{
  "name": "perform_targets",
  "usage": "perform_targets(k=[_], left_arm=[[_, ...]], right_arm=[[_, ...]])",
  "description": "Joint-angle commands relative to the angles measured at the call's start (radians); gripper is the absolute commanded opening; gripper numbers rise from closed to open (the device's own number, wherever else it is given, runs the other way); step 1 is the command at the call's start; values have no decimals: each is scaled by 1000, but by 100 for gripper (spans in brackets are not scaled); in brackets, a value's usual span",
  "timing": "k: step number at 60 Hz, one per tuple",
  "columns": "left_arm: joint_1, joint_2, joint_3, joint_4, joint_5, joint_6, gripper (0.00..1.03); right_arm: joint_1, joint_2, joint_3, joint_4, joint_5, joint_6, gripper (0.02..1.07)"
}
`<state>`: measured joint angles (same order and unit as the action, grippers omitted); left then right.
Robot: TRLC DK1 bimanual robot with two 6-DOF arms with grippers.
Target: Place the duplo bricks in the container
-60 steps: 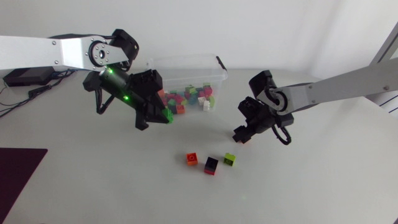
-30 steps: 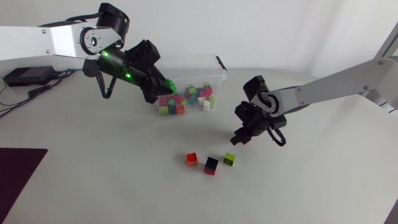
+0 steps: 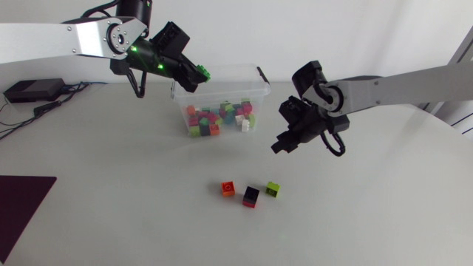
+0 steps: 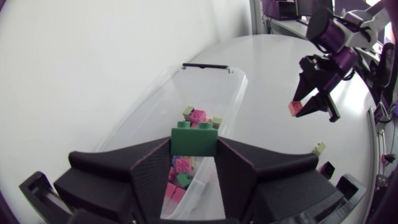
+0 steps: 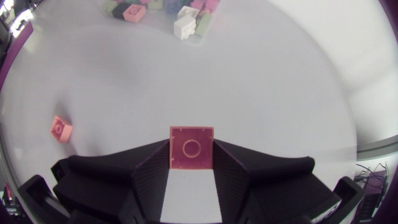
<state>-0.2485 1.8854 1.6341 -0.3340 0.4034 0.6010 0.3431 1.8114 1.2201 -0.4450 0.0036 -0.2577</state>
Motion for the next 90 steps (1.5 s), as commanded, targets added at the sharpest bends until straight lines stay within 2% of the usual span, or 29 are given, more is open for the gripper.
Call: perform_targets(k=[1, 18, 27, 34, 37, 40, 42, 43, 45, 54, 65, 90], left_arm=[[9, 63, 69, 9, -12, -40, 41], [-2, 115, 122, 62, -58, -112, 42], [-3, 138, 138, 115, -117, -153, 45], [-8, 181, 184, 90, -146, -165, 47], [-12, 204, 227, 35, -147, -165, 52], [-14, 219, 265, 0, -153, -176, 68], [-14, 221, 276, -10, -161, -181, 81], [-15, 222, 282, -14, -163, -184, 92], [-15, 222, 290, -19, -163, -190, 100], [-14, 178, 274, -31, -173, -214, 100], [-15, 67, 171, -43, -172, -205, 100], [-44, -195, -138, -91, -172, -35, 100]], right_arm=[[22, -35, 36, -34, -5, 25, 31], [60, -57, 105, -86, -8, 41, 31], [71, -69, 117, -100, -10, 44, 31], [76, -80, 116, -106, -11, 46, 31], [76, -87, 116, -109, -11, 46, 31], [77, -95, 117, -112, -11, 46, 31], [79, -103, 121, -116, -11, 48, 31], [80, -106, 124, -118, -11, 48, 31], [83, -110, 128, -121, -13, 49, 31], [96, -129, 173, -135, -13, 63, 31], [114, -119, 249, -146, -11, 71, 31], [123, -12, 464, -144, -13, 83, 31]])
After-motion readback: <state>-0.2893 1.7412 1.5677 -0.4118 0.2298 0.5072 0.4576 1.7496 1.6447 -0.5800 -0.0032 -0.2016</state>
